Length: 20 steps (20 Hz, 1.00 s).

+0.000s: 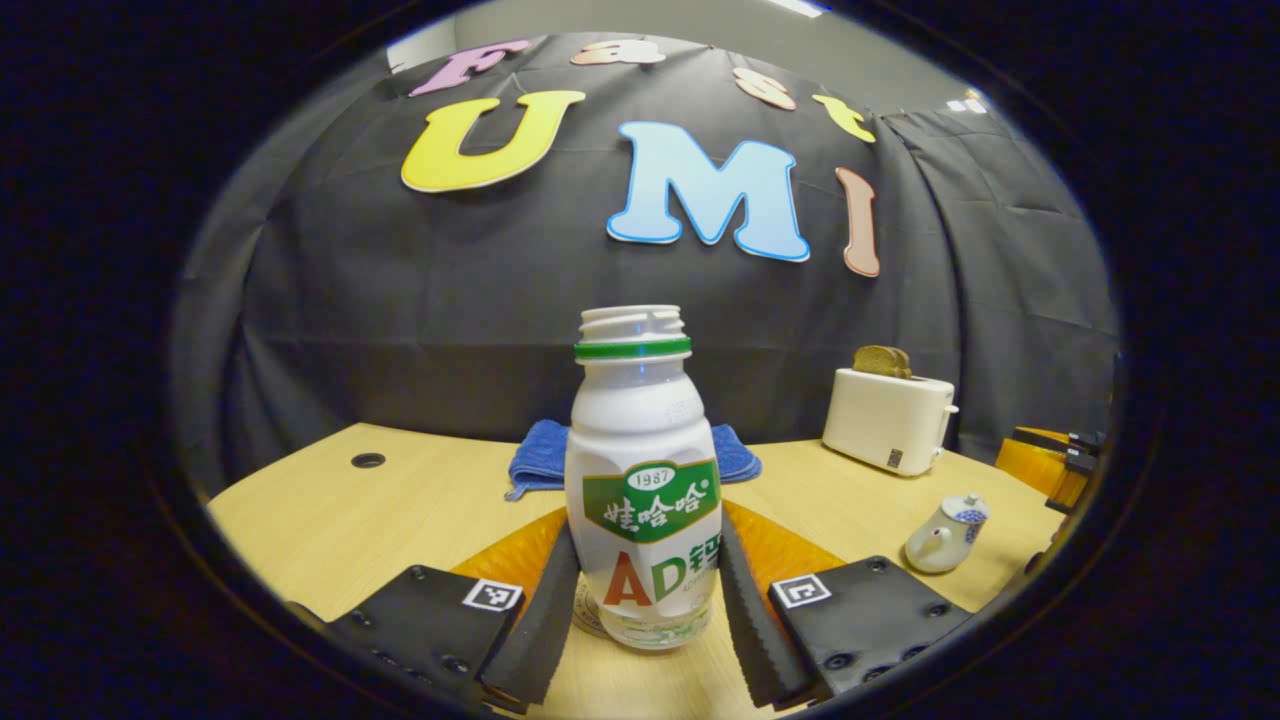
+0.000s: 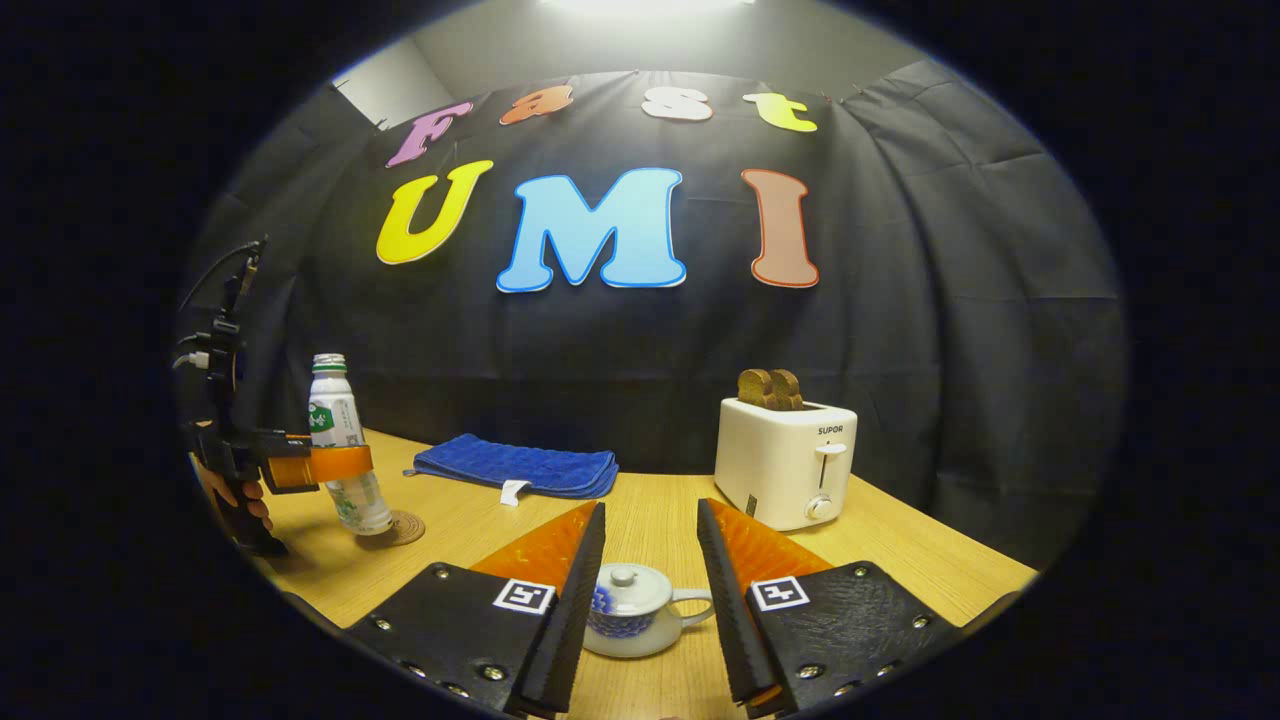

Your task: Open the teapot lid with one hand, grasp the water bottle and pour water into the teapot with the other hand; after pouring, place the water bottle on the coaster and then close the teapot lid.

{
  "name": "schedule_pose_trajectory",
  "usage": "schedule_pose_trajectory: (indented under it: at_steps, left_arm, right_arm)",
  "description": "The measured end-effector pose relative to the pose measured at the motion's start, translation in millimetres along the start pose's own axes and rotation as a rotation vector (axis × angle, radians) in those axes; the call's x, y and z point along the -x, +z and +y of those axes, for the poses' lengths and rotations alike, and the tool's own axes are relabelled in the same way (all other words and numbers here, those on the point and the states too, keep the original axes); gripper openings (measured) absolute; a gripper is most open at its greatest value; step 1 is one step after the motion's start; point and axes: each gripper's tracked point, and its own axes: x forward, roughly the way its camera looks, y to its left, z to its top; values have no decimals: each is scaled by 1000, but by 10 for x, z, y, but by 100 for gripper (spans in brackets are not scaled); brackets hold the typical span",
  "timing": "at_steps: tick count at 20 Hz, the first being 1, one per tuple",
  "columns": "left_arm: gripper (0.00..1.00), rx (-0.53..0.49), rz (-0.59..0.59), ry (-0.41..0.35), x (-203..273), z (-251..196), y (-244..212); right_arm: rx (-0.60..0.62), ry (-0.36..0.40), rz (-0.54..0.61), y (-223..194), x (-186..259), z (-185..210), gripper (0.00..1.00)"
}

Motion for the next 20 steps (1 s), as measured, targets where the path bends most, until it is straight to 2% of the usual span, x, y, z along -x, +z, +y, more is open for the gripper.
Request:
schedule_pose_trajectory:
  at_steps: [1, 5, 8, 9, 10, 11, 12, 13, 15, 17, 18, 20]
  left_arm:
    - [80, 0, 4, 3, -52, 33, -1]
    - [80, -92, 12, 38, -283, 99, -22]
    - [80, -120, 38, 44, -328, 96, -114]
    - [80, -125, 48, 49, -329, 106, -147]
    - [72, -114, 40, 47, -360, 103, -114]
    - [81, -112, 42, 43, -357, 103, -123]
    - [76, -109, 44, 42, -353, 114, -129]
    - [81, -110, 45, 40, -349, 113, -140]
    - [76, -111, 46, 43, -353, 116, -140]
    - [86, -109, 51, 43, -320, 124, -142]
    - [100, -98, 41, 50, -283, 132, -110]
    - [100, -70, 20, 36, -262, 113, -49]
  right_arm:
    - [-3, -1, -6, 21, 4, -6, 57]
    - [21, -9, -16, 64, 15, -33, 57]
    - [23, -6, -18, 67, 16, -29, 57]
    - [20, -7, -17, 69, 20, -33, 57]
    - [16, -3, -17, 67, 18, -20, 57]
    - [13, -1, -17, 68, 19, -11, 57]
    - [13, 2, -16, 59, 17, -8, 57]
    - [16, 2, -13, 58, 15, -6, 57]
    - [18, 6, -7, 34, 9, 4, 57]
    - [15, 10, -3, 25, -1, 15, 57]
    - [14, 13, -2, 19, 5, 25, 57]
    - [16, 19, 5, -9, -2, 45, 57]
